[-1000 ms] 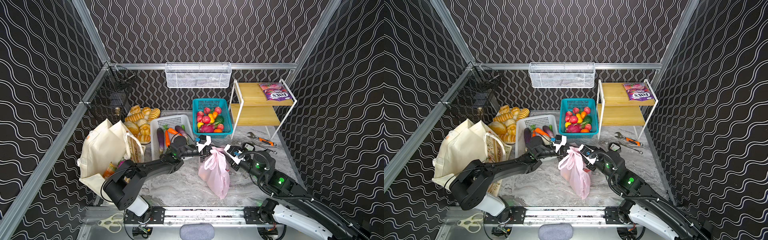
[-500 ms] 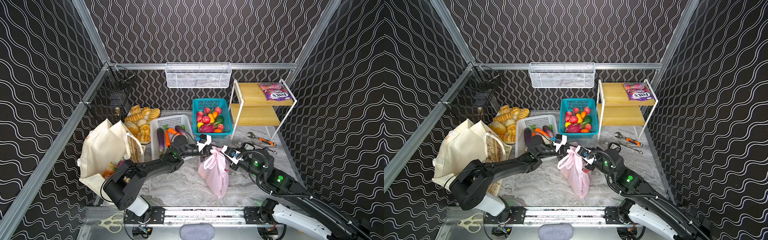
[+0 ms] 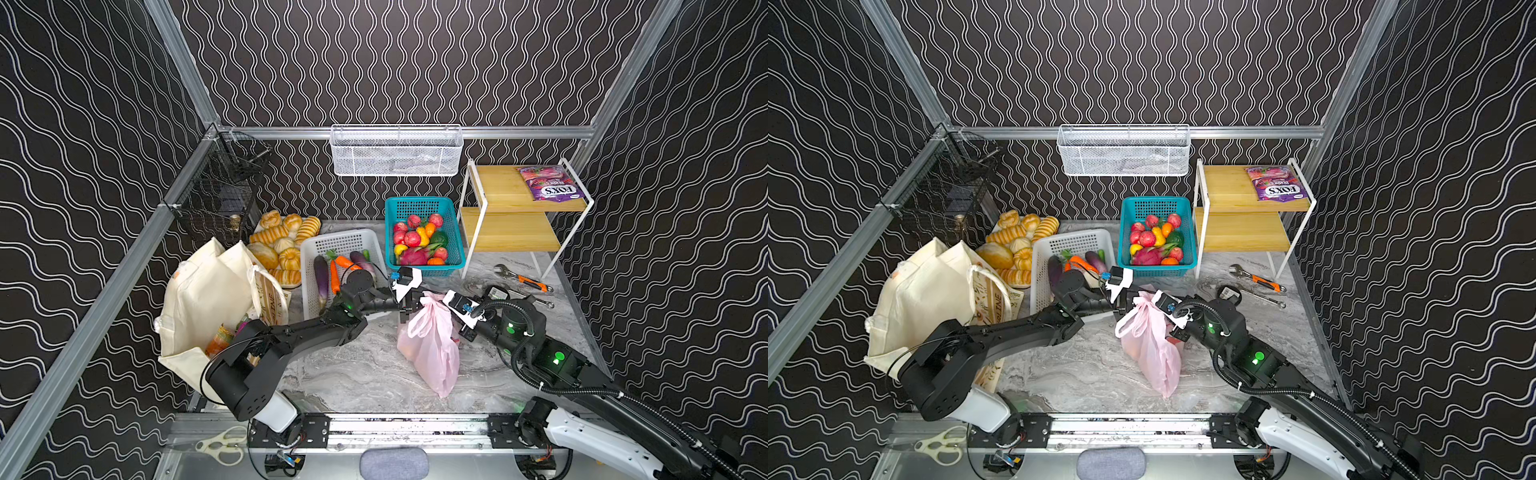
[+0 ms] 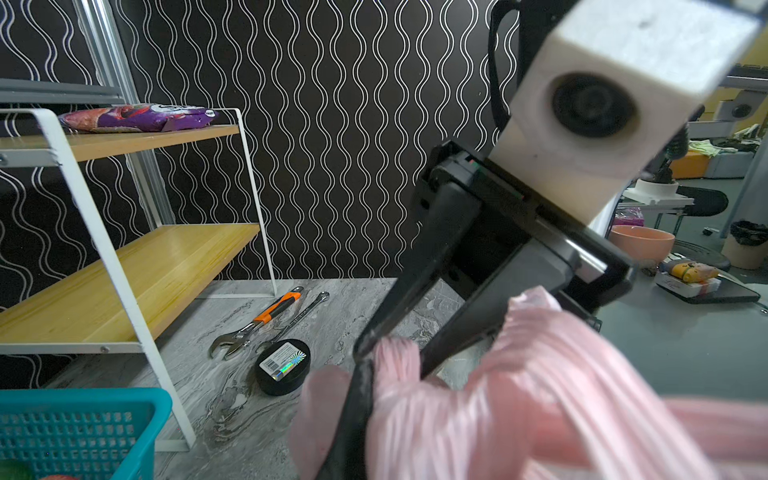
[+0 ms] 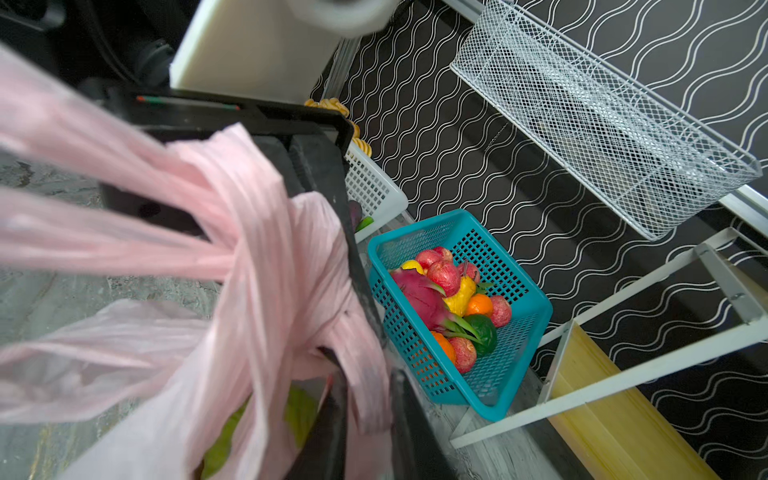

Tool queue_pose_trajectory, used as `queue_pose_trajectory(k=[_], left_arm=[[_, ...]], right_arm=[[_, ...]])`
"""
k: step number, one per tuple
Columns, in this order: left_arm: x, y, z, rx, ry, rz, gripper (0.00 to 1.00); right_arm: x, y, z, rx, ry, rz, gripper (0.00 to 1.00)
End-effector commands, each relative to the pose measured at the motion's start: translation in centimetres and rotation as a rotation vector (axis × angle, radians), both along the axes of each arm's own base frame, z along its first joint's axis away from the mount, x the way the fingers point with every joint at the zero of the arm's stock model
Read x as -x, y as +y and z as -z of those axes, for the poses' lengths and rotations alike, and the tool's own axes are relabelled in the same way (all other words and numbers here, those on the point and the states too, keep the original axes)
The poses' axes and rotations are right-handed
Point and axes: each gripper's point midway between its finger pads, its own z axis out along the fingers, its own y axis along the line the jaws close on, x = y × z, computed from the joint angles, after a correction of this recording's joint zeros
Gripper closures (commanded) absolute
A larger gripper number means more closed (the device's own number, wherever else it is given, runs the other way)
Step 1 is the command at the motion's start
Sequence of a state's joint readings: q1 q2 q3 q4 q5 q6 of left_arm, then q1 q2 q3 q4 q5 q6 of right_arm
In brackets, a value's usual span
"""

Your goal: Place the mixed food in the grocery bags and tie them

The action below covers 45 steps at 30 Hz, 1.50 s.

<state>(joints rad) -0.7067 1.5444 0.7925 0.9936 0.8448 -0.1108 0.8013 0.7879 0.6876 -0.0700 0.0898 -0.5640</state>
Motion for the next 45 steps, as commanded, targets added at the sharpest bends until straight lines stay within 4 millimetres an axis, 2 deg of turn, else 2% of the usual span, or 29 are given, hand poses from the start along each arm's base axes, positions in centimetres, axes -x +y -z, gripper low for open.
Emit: queue_pose_trajectory(k=[1, 2, 3, 6, 9, 11, 13, 17, 22, 25, 28, 32, 36, 41, 45], left_arm=[[0.3, 0.2, -1.2, 0.032, -0.031, 0.007, 1.00], [0.3, 0.2, -1.2, 0.028, -0.035, 0.004, 1.00], [0.2, 0.2, -1.2, 0.023, -0.033, 0.003, 1.00], [0.1, 0.0, -1.0, 0.019, -0.019, 0.007, 1.00], [-0.3, 0.1, -0.7, 0.009, 0.002, -0.014, 1.00], [-0.7, 0.2, -0.2, -0.012, 0.025, -0.045, 0.75], [-1.1, 0.5, 0.2, -0.038, 0.042, -0.081, 0.54], [-1.2, 2.0, 1.6, -0.124, 0.093, -0.168, 0.44], [-0.4, 4.5, 2.2, -0.239, 0.201, -0.269, 0.30], [-0.2, 6.0, 2.1, -0.327, 0.324, -0.342, 0.29], [0.5, 6.8, 2.1, -0.420, 0.550, -0.371, 0.30], [4.0, 5.7, 1.9, -0.507, 0.795, -0.225, 0.30], [7.0, 4.0, 0.3, -0.461, 0.792, -0.128, 0.23], [6.5, 3.3, -0.3, -0.465, 0.774, -0.142, 0.26], [5.5, 2.2, 0.0, -0.479, 0.765, -0.150, 0.38]], right_arm=[[-0.4, -0.1, -1.6, -0.054, -0.035, 0.025, 0.92], [-0.4, -0.3, -1.7, -0.063, -0.038, 0.034, 0.99], [-0.4, -0.5, -2.1, -0.071, -0.049, 0.042, 1.00], [-0.4, -1.0, -2.9, -0.116, -0.065, 0.063, 1.00], [-0.3, -1.2, -2.6, -0.131, -0.052, 0.070, 1.00], [-0.5, -1.3, -2.1, -0.145, -0.026, 0.094, 1.00], [-1.0, -1.7, -1.7, -0.170, 0.015, 0.139, 1.00], [-2.2, -2.4, -1.5, -0.251, 0.092, 0.249, 1.00], [-3.2, -2.5, -1.2, -0.298, 0.150, 0.317, 1.00], [-3.5, -2.7, -1.3, -0.314, 0.159, 0.345, 1.00], [-3.7, -2.7, -1.4, -0.330, 0.164, 0.353, 1.00], [-3.9, -2.6, -1.2, -0.331, 0.181, 0.363, 1.00], [-3.9, -2.4, -1.0, -0.335, 0.195, 0.365, 1.00], [-3.9, -2.4, -1.1, -0.329, 0.198, 0.362, 1.00], [-3.7, -2.4, -1.1, -0.329, 0.204, 0.353, 1.00]])
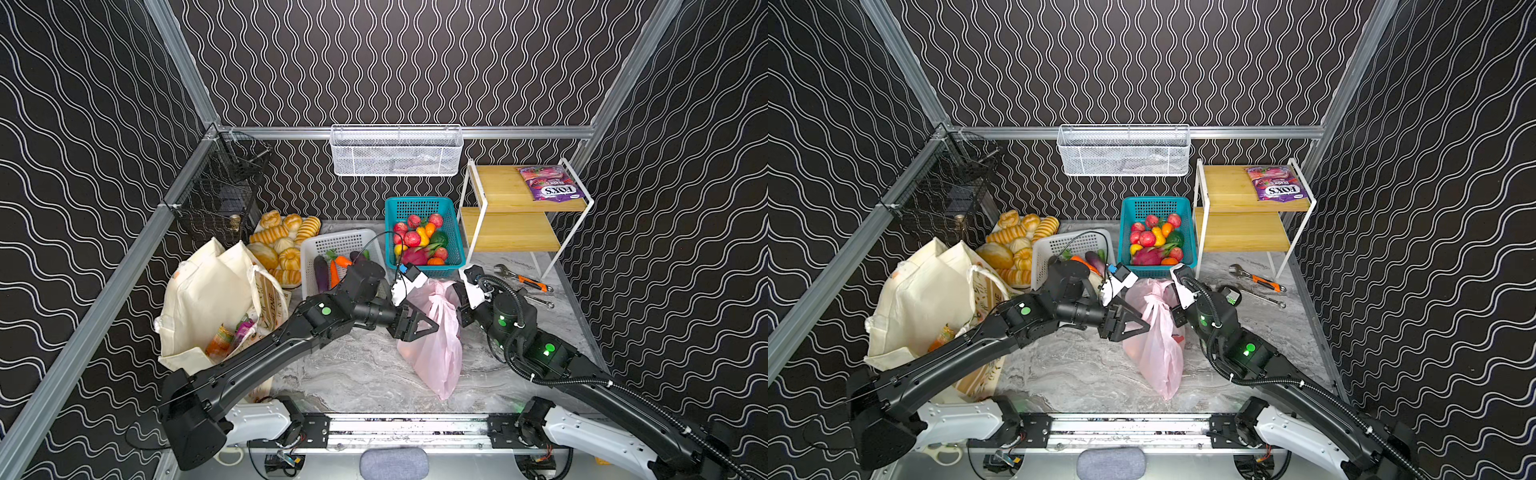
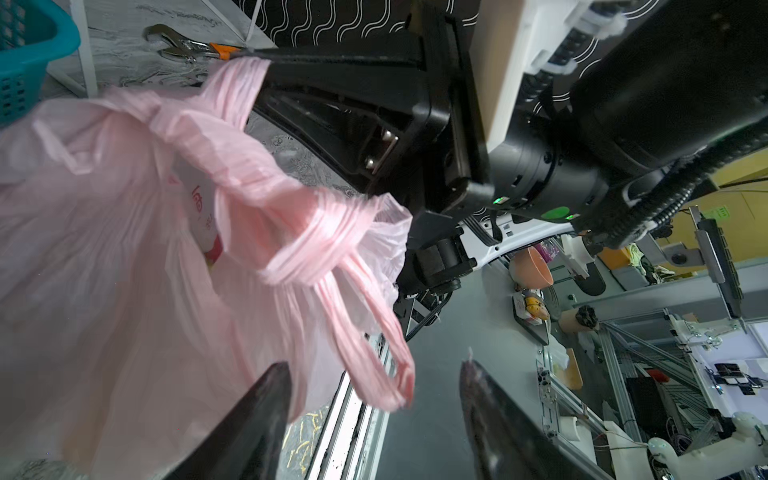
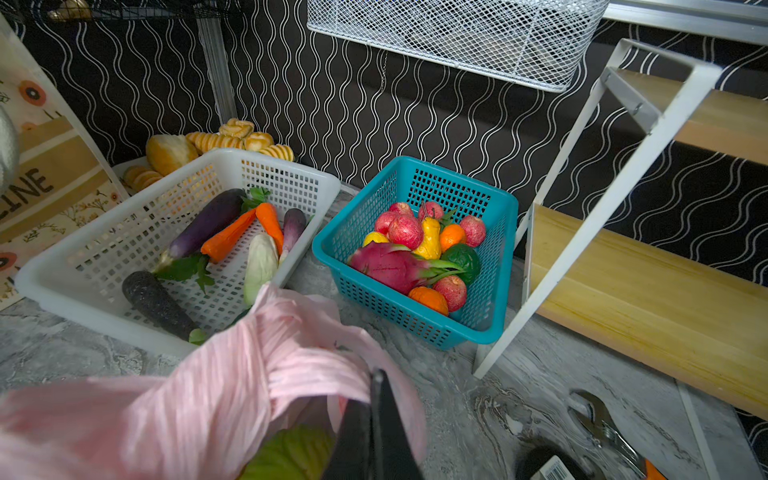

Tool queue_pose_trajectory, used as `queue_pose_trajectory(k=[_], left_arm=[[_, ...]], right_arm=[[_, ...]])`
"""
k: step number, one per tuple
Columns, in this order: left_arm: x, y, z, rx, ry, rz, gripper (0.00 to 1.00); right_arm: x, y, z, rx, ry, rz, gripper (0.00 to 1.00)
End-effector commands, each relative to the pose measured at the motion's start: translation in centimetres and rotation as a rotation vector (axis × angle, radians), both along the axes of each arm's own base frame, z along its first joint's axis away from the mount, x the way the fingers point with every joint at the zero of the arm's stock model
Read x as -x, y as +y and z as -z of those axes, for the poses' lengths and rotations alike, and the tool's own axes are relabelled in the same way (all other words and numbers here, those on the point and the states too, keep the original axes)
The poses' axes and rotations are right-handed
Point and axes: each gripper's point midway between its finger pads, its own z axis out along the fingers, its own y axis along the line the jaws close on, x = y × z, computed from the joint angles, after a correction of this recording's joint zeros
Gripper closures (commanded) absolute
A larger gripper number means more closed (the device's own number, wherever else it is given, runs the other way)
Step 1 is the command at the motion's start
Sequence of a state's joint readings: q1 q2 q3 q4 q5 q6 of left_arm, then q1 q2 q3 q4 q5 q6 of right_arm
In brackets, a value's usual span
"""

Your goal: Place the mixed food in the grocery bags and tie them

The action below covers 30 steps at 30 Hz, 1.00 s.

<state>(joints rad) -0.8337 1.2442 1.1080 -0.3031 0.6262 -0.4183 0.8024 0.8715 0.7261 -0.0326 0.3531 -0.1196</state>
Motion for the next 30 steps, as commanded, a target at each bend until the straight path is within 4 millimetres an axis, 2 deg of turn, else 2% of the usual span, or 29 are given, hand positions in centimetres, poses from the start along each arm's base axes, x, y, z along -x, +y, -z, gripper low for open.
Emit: queue_pose_trajectory(k=[1, 3, 6, 8, 11, 13, 16, 19, 24, 27, 30], left_arm=[[-0.6, -0.7, 0.2, -0.014, 0.002, 0.003, 0.42], [-0.5, -1.2, 0.4, -0.011, 0.017, 0.032, 0.53], [-0.6, -1.2, 0.0, 0.005, 0.003, 0.025, 0.83], [-0.6, -0.7, -0.4, 0.013, -0.024, 0.008, 0.98], [-1.3, 1.0, 0.1, -0.031, -0.038, -0.092, 1.00], [-1.5, 2.3, 1.2, -0.080, -0.003, -0.141, 1.00], [-2.0, 4.8, 3.4, -0.184, 0.032, -0.235, 1.00], [-2.7, 8.5, 5.7, -0.303, 0.045, -0.340, 1.00], [-3.5, 15.2, 11.4, -0.570, 0.115, -0.527, 1.00], [-3.2, 18.6, 14.3, -0.744, 0.148, -0.606, 1.00], [-3.2, 19.5, 15.7, -0.802, 0.171, -0.622, 1.00]], right_arm=[[0.1, 0.0, -0.7, -0.025, -0.006, -0.004, 1.00], [0.2, 0.0, -0.7, -0.027, -0.009, -0.006, 1.00], [0.2, -0.5, -0.5, -0.014, -0.011, 0.016, 1.00], [-0.1, -1.7, -0.3, -0.017, -0.001, 0.085, 1.00], [-0.4, -3.7, -0.5, -0.067, 0.012, 0.187, 1.00], [-0.3, -4.7, -0.4, -0.104, 0.032, 0.220, 1.00], [-0.6, -7.8, 0.6, -0.161, 0.088, 0.369, 1.00], [-0.8, -11.5, 2.3, -0.185, 0.153, 0.527, 1.00], [-1.0, -17.3, 6.8, -0.264, 0.307, 0.769, 1.00], [-0.8, -18.8, 9.3, -0.285, 0.375, 0.844, 1.00], [-0.9, -18.9, 11.2, -0.298, 0.440, 0.862, 1.00]])
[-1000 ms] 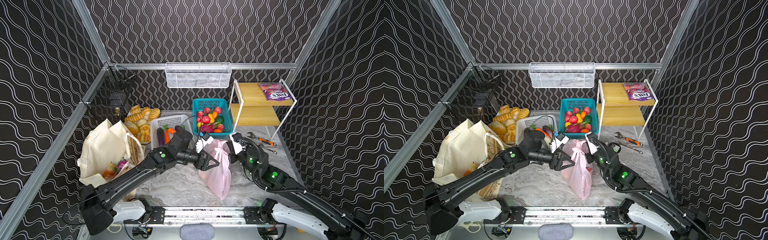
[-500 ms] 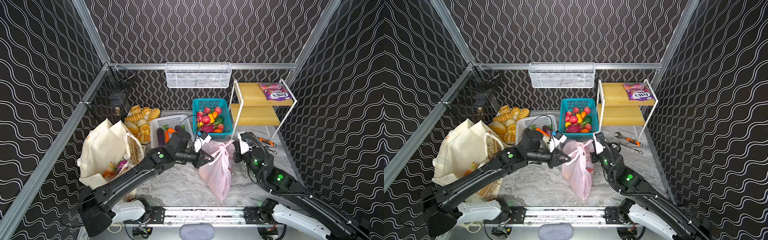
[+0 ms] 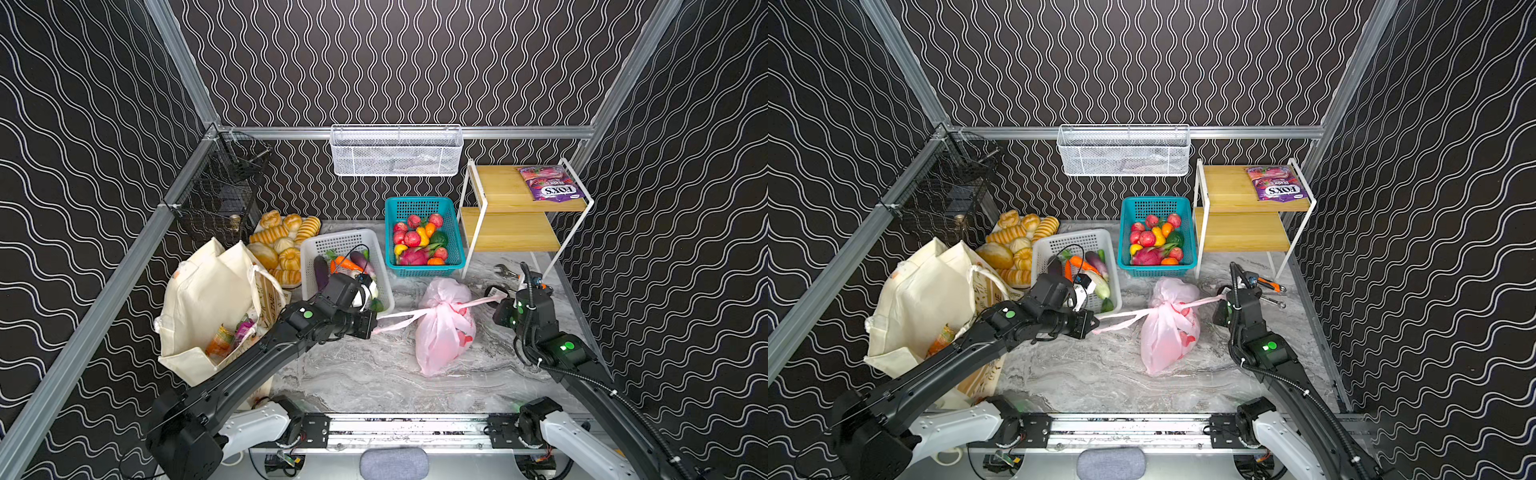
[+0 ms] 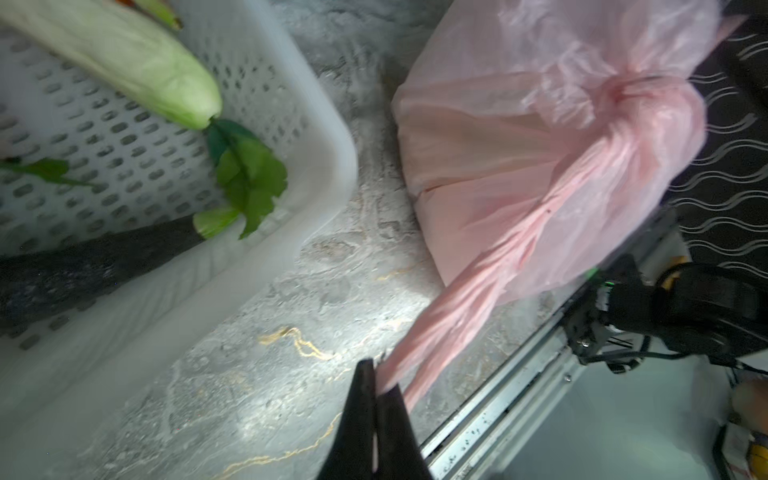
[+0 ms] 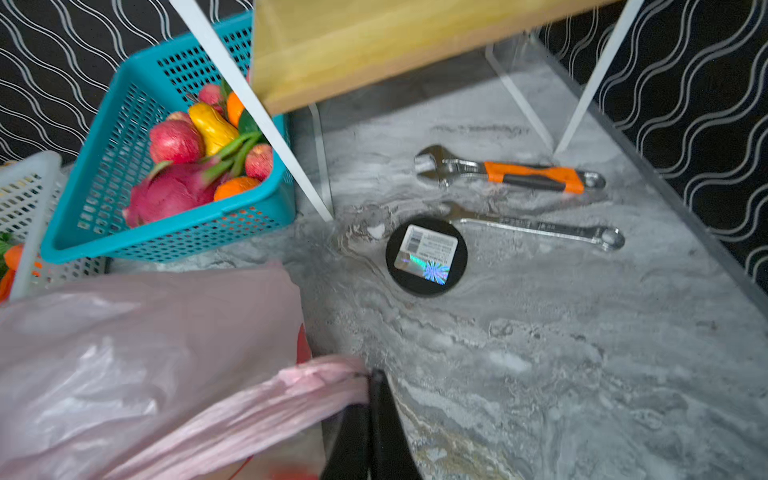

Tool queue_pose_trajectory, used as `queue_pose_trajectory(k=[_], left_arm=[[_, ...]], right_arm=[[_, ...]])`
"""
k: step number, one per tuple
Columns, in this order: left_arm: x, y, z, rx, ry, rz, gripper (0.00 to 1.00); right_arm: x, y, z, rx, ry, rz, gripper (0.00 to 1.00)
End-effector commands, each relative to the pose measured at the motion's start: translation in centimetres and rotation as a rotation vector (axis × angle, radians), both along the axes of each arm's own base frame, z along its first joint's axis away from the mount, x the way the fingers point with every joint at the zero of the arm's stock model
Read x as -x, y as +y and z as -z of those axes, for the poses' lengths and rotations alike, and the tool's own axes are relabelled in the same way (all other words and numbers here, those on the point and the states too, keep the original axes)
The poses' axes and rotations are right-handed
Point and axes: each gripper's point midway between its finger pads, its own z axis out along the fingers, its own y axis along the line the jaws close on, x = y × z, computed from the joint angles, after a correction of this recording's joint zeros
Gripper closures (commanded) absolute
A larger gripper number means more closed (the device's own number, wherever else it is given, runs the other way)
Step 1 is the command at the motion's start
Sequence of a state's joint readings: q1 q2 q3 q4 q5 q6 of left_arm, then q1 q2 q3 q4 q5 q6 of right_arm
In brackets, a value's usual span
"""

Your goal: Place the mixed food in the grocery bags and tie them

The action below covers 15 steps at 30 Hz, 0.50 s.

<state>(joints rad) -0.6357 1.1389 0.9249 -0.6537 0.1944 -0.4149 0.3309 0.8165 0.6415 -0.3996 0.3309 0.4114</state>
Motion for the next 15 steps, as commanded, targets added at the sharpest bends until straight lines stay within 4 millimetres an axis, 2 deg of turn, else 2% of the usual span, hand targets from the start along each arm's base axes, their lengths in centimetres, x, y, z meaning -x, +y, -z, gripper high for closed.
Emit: queue_pose_trajectory(k=[1, 3, 4, 5, 7, 8, 9, 10, 11, 13, 15], left_arm=[[1.6, 5.7, 3.8, -0.276, 0.103, -0.117, 1.00], [1.3, 4.6, 3.5, -0.233, 0.100, -0.087, 1.00], [1.0, 3.7, 2.9, -0.193, 0.090, -0.069, 0.97], [0.5, 2.9, 1.8, -0.157, 0.069, -0.062, 0.87], [-0.5, 1.6, -0.8, -0.081, 0.009, -0.043, 0.75], [-1.1, 0.9, -2.5, -0.044, -0.029, -0.036, 0.60], [-1.6, 0.6, -3.9, -0.021, -0.064, -0.035, 0.48], [-2.2, 0.1, -5.5, 0.008, -0.106, -0.032, 0.43], [-2.7, -0.3, -6.8, 0.031, -0.141, -0.024, 0.41], [-4.1, -0.9, -8.3, 0.034, -0.188, -0.032, 0.39], [-4.7, -3.2, -8.6, 0.041, -0.182, 0.036, 0.38]], right_arm=[[0.4, -3.3, 1.6, 0.012, 0.044, 0.205, 1.00], [0.3, -2.4, 1.9, -0.002, 0.069, 0.156, 1.00], [0.2, -1.7, 1.6, -0.020, 0.067, 0.117, 0.93], [0.0, -0.8, 1.0, -0.041, 0.055, 0.069, 0.82], [-0.1, 0.5, -0.9, -0.076, 0.017, -0.008, 0.60], [-0.1, 0.9, -2.1, -0.090, -0.009, -0.036, 0.51], [-0.1, 0.9, -3.1, -0.093, -0.034, -0.042, 0.45], [0.1, 0.8, -4.1, -0.096, -0.059, -0.036, 0.41], [0.2, 0.5, -5.3, -0.099, -0.088, -0.028, 0.38], [0.4, 0.0, -7.2, -0.102, -0.136, -0.003, 0.30], [0.5, 0.0, -8.6, -0.113, -0.167, -0.004, 0.26]])
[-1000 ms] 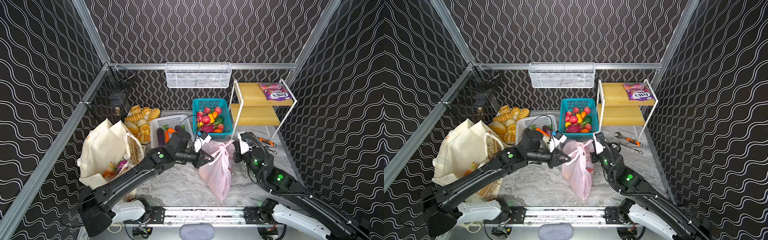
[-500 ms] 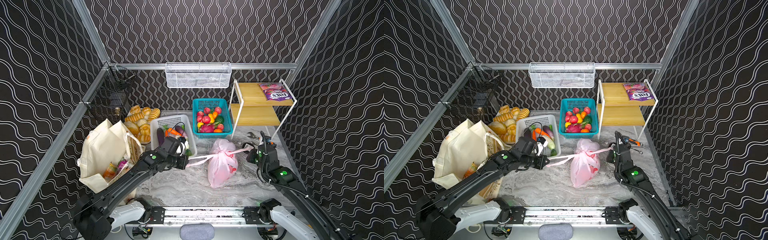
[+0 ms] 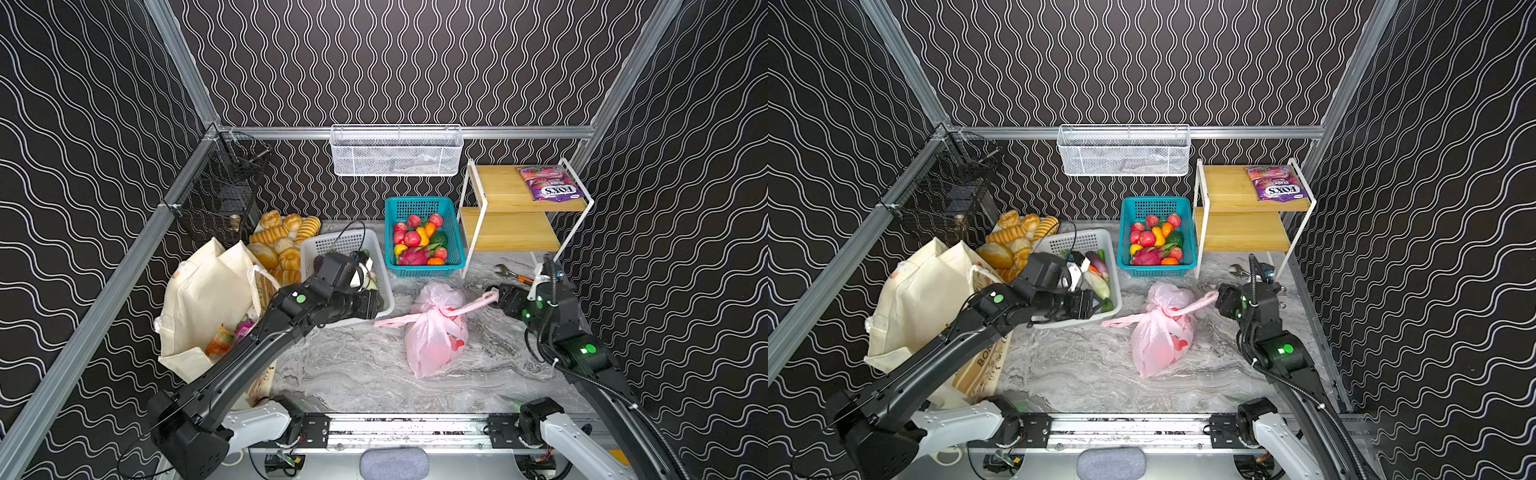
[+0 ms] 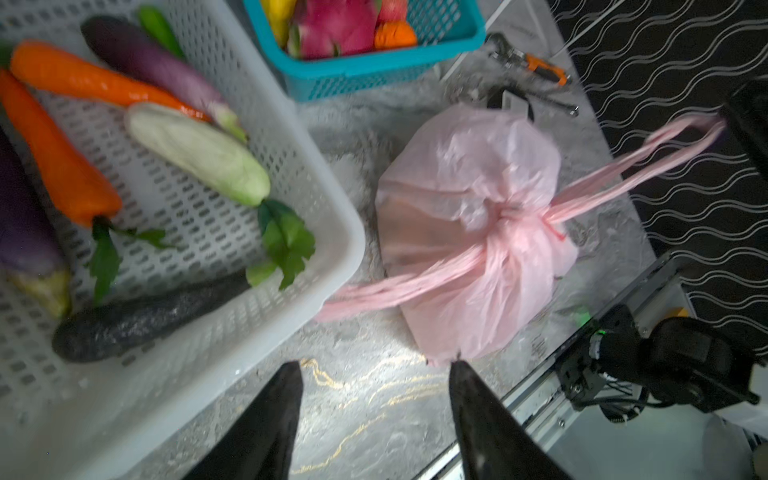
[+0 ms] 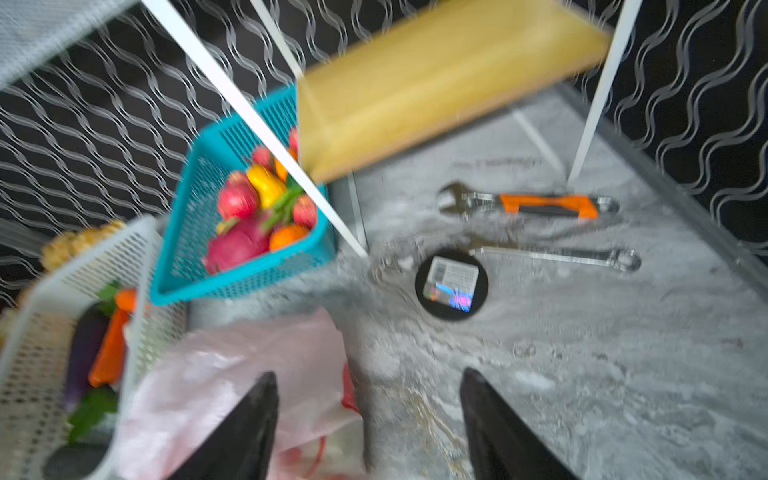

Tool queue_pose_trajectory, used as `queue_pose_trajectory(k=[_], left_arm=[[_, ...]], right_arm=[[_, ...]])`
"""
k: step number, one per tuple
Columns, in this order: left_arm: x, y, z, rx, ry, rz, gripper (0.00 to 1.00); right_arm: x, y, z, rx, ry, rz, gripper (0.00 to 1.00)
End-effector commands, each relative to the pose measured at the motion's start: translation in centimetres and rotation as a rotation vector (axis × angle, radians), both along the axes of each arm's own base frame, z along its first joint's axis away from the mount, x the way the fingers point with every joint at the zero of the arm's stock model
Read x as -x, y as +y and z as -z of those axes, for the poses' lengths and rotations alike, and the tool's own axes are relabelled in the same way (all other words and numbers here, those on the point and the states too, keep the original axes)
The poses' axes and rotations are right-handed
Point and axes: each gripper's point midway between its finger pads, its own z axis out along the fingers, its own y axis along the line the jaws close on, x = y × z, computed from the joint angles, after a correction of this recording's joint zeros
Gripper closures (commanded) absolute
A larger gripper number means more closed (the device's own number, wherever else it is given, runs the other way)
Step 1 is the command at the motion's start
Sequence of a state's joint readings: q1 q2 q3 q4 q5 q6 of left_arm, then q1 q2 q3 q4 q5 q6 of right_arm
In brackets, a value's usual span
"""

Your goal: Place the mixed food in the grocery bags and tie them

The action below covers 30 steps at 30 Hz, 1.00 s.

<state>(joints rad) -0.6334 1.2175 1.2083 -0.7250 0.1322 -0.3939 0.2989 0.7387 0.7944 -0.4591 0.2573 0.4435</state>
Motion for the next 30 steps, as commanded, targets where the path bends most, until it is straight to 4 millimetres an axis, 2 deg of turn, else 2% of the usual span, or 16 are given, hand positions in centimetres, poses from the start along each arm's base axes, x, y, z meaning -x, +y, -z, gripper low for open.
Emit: queue_pose_trajectory(k=[1, 3, 5, 8, 12, 17, 23, 26, 28, 30], left_arm=[[-0.7, -3.7, -0.5, -0.004, -0.027, 0.116, 0.37], [0.1, -7.2, 0.6, -0.042, -0.024, 0.229, 0.33], [1.2, -10.6, 2.3, -0.073, -0.005, 0.336, 0.31], [2.3, -13.8, 4.7, -0.107, 0.037, 0.427, 0.27], [1.9, -15.4, 6.9, -0.188, 0.028, 0.431, 0.20], [0.4, -17.7, 7.3, -0.161, -0.030, 0.425, 0.18], [-1.2, -18.4, 9.9, -0.241, -0.055, 0.411, 0.18], [-1.4, -18.5, 10.9, -0.276, -0.055, 0.421, 0.26], [-1.1, -18.8, 9.9, -0.255, -0.065, 0.444, 0.45], [-1.0, -18.9, 7.8, -0.220, -0.105, 0.447, 0.62]], right_arm=[[0.2, -0.3, -1.4, -0.002, -0.014, 0.013, 0.25], [0.2, -0.1, -1.5, -0.011, 0.003, 0.011, 0.24], [0.4, -1.0, -1.7, 0.012, 0.027, 0.055, 0.22], [0.4, -0.7, -2.1, 0.013, 0.002, 0.032, 0.20], [-0.1, 1.2, -0.2, -0.035, 0.044, -0.053, 0.20], [-0.3, 3.4, 3.6, -0.111, 0.165, -0.128, 0.20], [-0.3, 4.0, 4.5, -0.132, 0.170, -0.152, 0.20], [-0.3, 3.8, 4.4, -0.112, 0.165, -0.150, 0.20], [-0.3, 3.7, 4.2, -0.099, 0.162, -0.149, 0.21], [-0.2, 3.4, 4.1, -0.087, 0.158, -0.140, 0.20]])
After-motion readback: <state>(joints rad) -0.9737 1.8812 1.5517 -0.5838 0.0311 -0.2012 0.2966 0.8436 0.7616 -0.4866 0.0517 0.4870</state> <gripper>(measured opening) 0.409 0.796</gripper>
